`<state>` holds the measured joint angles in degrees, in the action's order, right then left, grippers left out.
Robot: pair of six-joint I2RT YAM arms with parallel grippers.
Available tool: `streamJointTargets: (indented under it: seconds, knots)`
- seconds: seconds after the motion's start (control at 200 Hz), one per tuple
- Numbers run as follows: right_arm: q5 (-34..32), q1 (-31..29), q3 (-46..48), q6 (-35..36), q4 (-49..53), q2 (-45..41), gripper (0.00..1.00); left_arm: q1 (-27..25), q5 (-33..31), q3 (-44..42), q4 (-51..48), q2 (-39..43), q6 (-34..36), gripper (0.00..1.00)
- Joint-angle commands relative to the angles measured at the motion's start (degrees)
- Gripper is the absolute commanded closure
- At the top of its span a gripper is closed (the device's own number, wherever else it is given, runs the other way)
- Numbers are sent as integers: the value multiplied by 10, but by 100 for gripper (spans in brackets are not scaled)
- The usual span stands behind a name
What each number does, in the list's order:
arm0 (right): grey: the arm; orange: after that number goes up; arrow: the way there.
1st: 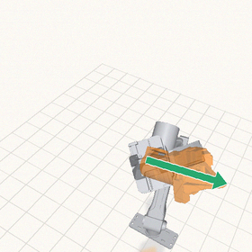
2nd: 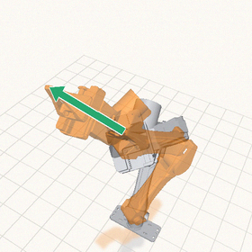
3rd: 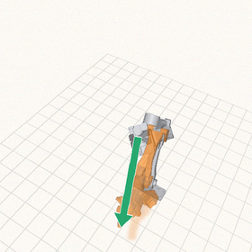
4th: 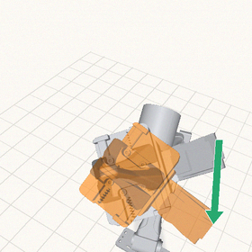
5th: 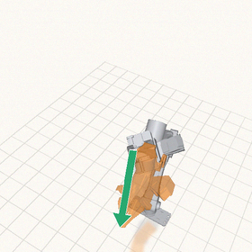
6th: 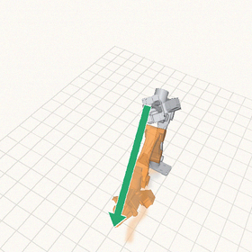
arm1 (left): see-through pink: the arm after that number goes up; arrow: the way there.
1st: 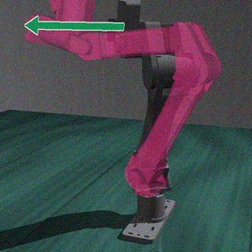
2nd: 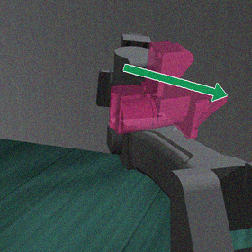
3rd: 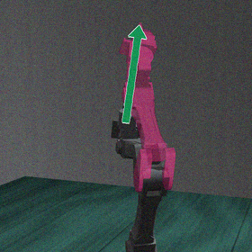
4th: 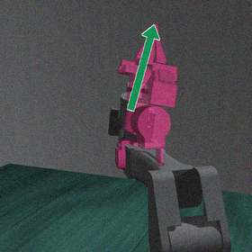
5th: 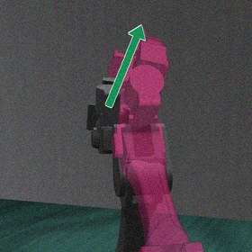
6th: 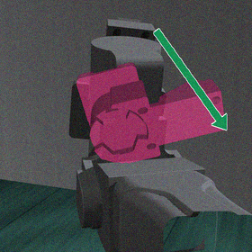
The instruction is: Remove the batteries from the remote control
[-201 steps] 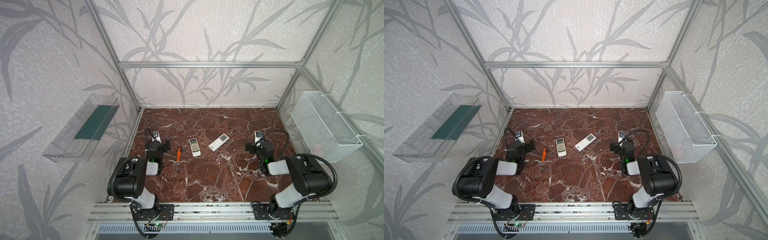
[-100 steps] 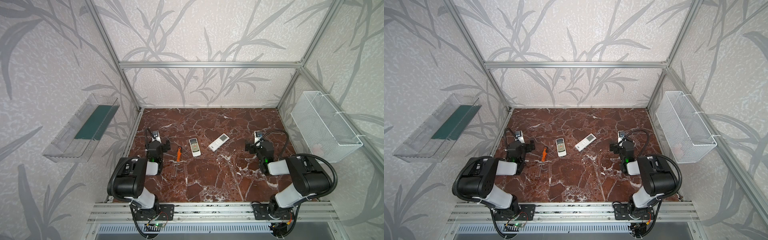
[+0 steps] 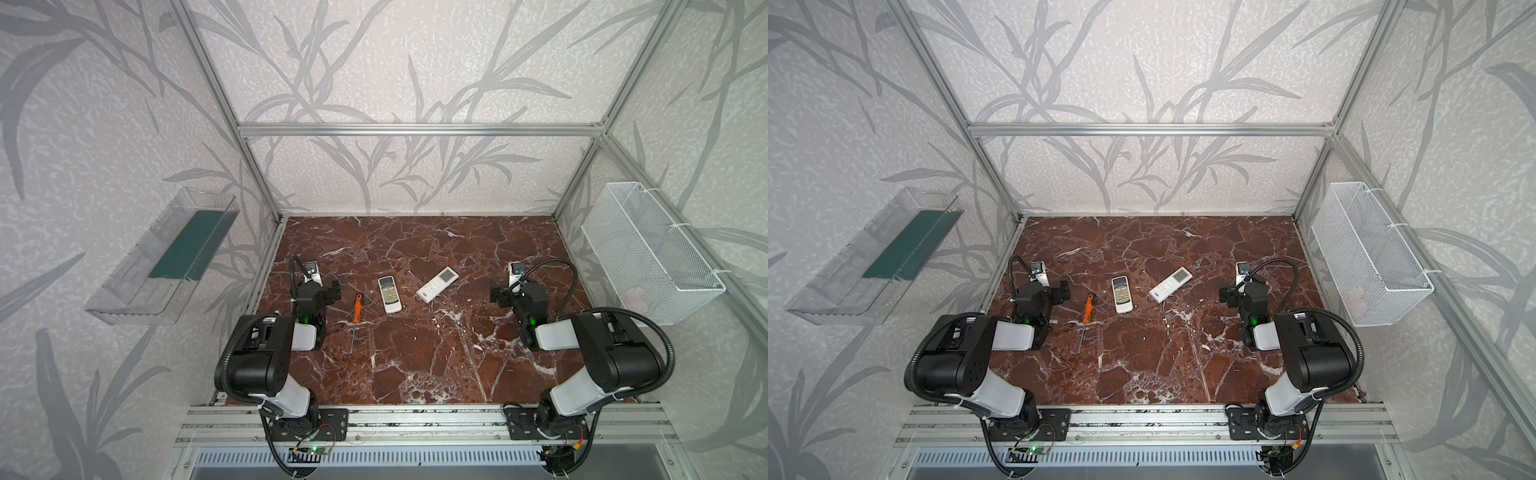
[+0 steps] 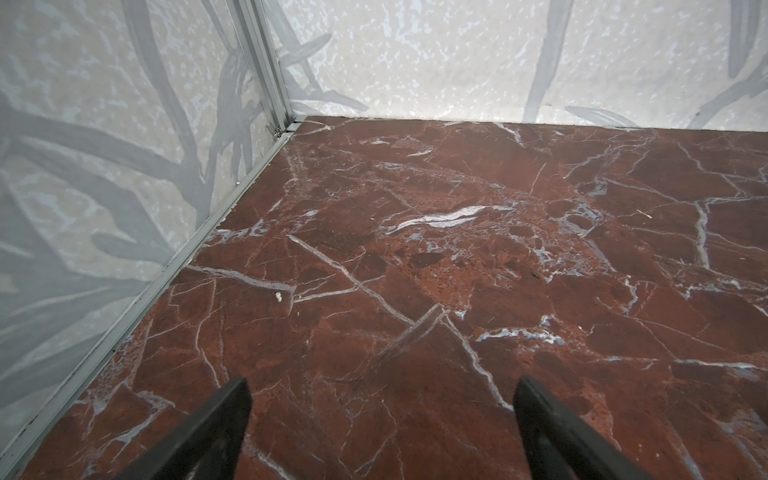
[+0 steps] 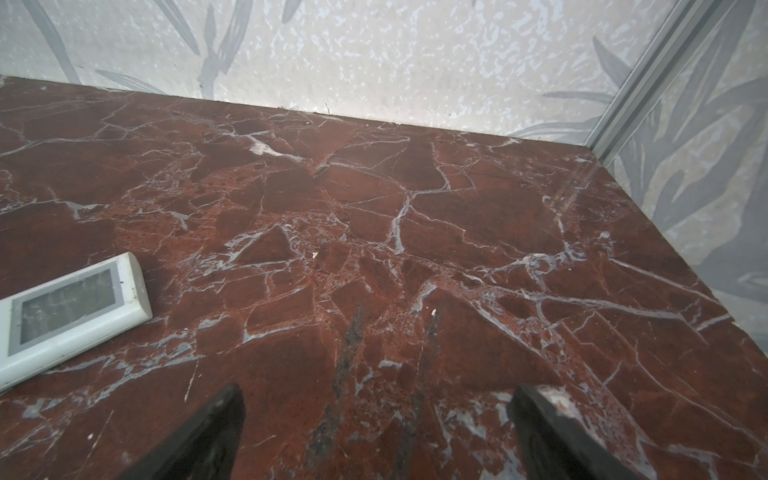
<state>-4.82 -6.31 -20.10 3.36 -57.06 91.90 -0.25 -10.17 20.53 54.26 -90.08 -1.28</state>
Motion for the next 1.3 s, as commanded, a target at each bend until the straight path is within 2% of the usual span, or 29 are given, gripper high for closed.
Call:
streamJointTargets:
  seconds: [0.0,0.765,0.88,0.945,1.03,1.135,1.25,1.295]
  knots:
    - [3,-1,-11,6,1,-9,1,3,-1,10,0,3,-4,1]
    - [4,-1,-13,7,5,-9,1,4,2,13,-4,3,-6,1]
    - [8,-1,3,7,-20,-17,1,0,-36,1,15,12,-13,1]
    - [10,-1,11,7,-18,-41,1,0,-51,-1,-8,40,-18,1]
    - [9,-1,11,9,30,-95,1,-1,-55,18,-77,82,-15,1]
    - [3,-3,-16,1,136,-175,0,-3,-63,60,-179,124,-17,1]
    - [12,-6,-84,-32,310,-234,6,-4,-57,117,-290,161,-59,6]
    - [18,-12,-119,-47,380,-242,8,-5,-45,154,-366,166,-92,10]
